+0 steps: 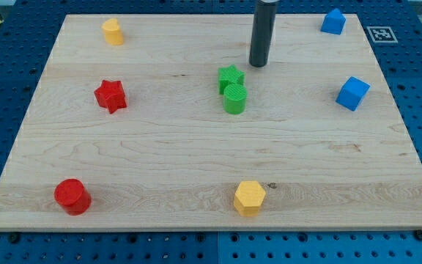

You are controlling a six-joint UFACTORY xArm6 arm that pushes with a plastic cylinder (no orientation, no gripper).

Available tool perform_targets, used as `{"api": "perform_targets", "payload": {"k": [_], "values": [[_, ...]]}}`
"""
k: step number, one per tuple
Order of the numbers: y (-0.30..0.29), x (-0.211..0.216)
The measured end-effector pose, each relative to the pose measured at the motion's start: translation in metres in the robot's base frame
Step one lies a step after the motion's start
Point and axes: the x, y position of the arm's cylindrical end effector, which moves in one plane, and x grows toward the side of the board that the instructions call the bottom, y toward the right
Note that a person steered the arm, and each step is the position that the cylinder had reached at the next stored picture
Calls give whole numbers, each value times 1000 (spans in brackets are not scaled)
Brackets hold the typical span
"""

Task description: Slide green star along with green circle towards bottom right

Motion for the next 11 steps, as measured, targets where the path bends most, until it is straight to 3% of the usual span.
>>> {"api": "perform_targets", "payload": {"k": [6,11], "values": [[38,0],[-63,-35]]}}
